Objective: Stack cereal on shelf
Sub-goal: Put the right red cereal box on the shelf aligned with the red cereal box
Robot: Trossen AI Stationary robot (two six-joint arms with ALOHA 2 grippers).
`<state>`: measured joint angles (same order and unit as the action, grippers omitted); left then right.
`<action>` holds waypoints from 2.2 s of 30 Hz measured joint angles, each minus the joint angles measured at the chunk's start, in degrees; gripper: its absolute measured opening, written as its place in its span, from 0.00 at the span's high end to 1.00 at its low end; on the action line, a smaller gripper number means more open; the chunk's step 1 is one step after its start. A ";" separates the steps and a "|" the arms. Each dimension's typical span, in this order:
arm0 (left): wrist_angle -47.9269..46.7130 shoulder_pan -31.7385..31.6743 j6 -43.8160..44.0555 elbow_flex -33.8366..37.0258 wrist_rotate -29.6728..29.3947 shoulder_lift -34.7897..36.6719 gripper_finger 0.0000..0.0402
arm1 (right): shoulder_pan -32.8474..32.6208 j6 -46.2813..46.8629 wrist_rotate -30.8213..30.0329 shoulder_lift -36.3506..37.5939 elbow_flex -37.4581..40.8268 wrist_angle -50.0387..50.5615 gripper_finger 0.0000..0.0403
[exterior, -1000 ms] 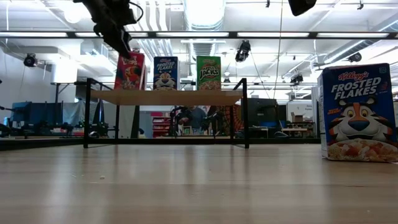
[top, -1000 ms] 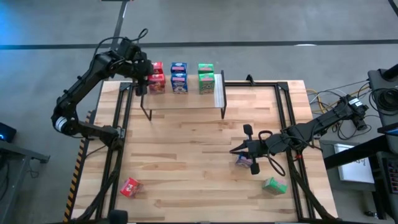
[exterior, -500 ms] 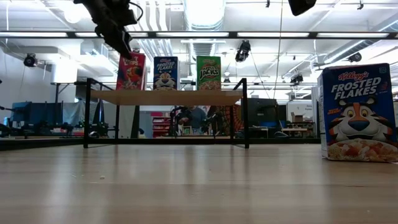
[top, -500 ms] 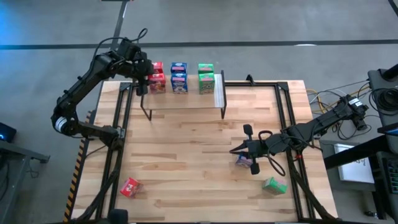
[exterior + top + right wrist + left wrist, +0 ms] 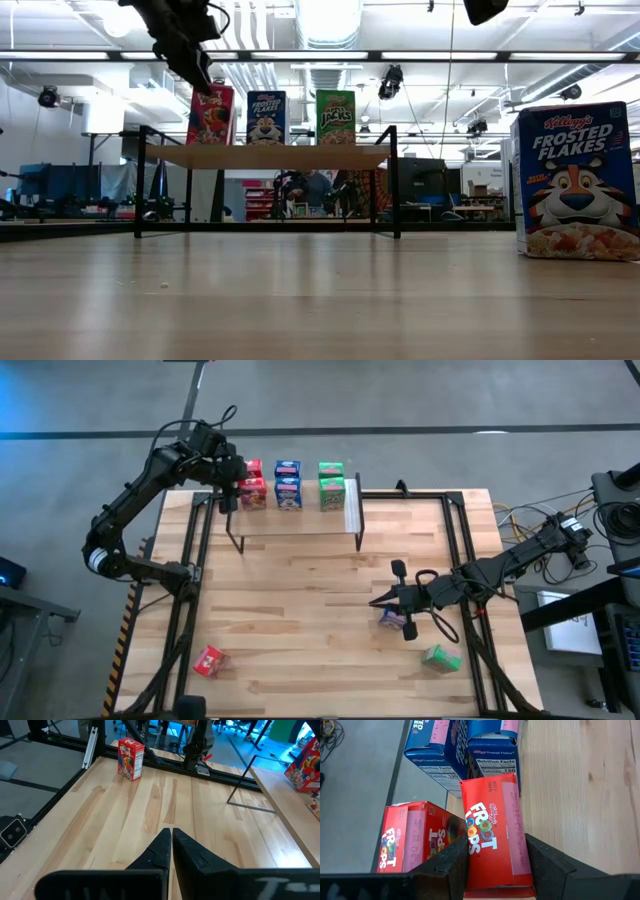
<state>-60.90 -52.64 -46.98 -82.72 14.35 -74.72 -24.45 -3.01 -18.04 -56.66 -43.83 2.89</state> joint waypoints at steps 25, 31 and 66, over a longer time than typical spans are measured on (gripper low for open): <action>0.47 0.02 0.67 -0.19 -3.35 0.16 0.50 | 0.00 -0.24 0.00 0.00 0.00 -0.02 0.98; 0.37 0.11 0.95 -1.24 -3.33 0.41 0.50 | 0.00 -0.24 0.00 0.00 0.01 -0.02 0.98; -19.72 5.76 32.49 -8.18 -22.02 2.74 0.84 | 0.00 -1.52 0.00 0.00 0.00 0.08 0.98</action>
<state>-80.62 -46.88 -14.49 -90.90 -7.67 -71.98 -24.45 -4.52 -18.04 -56.66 -43.83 2.97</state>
